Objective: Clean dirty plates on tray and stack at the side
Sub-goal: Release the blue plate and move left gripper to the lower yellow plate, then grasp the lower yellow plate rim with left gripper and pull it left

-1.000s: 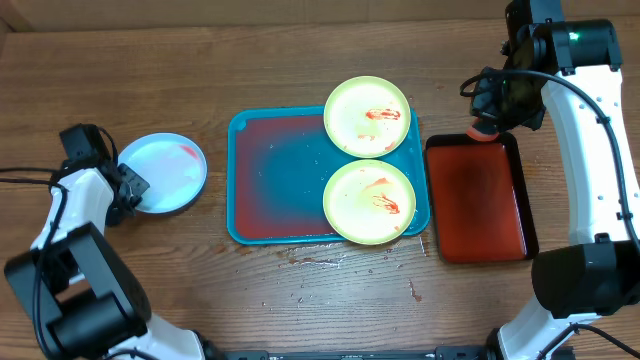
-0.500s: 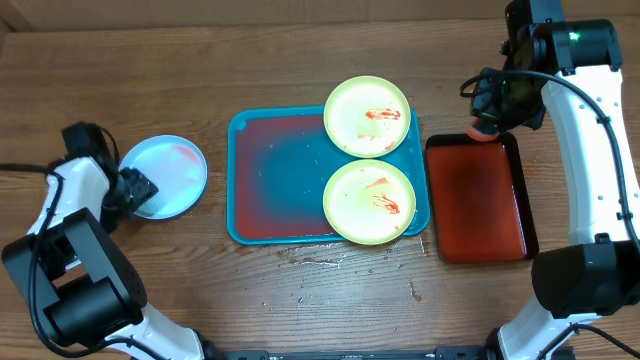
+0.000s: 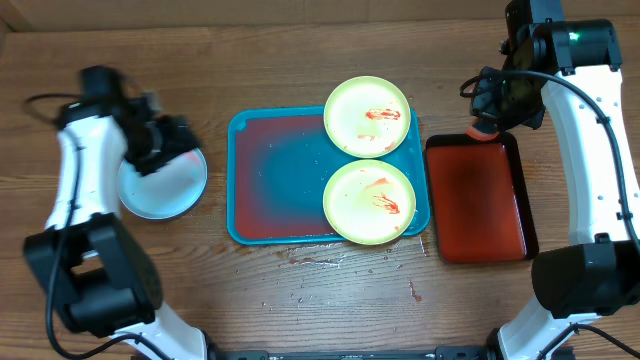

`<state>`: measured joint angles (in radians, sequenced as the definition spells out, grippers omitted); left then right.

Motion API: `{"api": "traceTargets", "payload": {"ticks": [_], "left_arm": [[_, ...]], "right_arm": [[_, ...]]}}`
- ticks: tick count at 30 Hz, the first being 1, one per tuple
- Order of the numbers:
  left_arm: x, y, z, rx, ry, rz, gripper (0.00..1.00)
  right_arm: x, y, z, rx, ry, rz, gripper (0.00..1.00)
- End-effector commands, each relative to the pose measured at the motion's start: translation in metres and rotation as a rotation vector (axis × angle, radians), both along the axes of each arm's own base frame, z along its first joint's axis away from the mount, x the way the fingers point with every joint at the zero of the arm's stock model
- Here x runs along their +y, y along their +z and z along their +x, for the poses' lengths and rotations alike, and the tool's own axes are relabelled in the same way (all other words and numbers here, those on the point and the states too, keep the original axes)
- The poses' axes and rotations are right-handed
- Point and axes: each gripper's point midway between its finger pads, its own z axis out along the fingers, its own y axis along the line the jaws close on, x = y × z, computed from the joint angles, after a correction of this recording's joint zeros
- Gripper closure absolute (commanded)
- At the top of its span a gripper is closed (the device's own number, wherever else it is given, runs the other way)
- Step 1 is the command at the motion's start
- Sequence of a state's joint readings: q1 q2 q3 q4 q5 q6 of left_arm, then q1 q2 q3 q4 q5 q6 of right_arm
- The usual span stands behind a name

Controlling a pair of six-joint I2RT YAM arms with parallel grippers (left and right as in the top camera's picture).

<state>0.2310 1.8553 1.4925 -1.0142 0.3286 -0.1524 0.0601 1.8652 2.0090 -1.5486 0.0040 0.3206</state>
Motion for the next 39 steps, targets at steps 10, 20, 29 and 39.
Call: {"api": "traceTargets", "payload": {"ticks": [10,20,29,39], "left_arm": [[-0.202,-0.035,-0.048,0.22,-0.286,-0.075,0.36],[-0.258,-0.077,-0.081,0.312,-0.456,-0.049,0.48],[-0.244,-0.081,-0.081,0.321,-0.466,0.009,0.59],[-0.227,-0.085,-0.084,0.333,-0.486,0.107,0.61]], "right_arm": [[-0.001,0.009,-0.001,-0.026,-0.02,0.011,0.96],[-0.001,0.009,-0.002,-0.022,-0.021,0.01,0.96],[-0.001,0.008,-0.003,-0.018,-0.028,0.012,0.96],[-0.001,0.008,-0.003,-0.019,-0.027,0.012,0.96]]}}
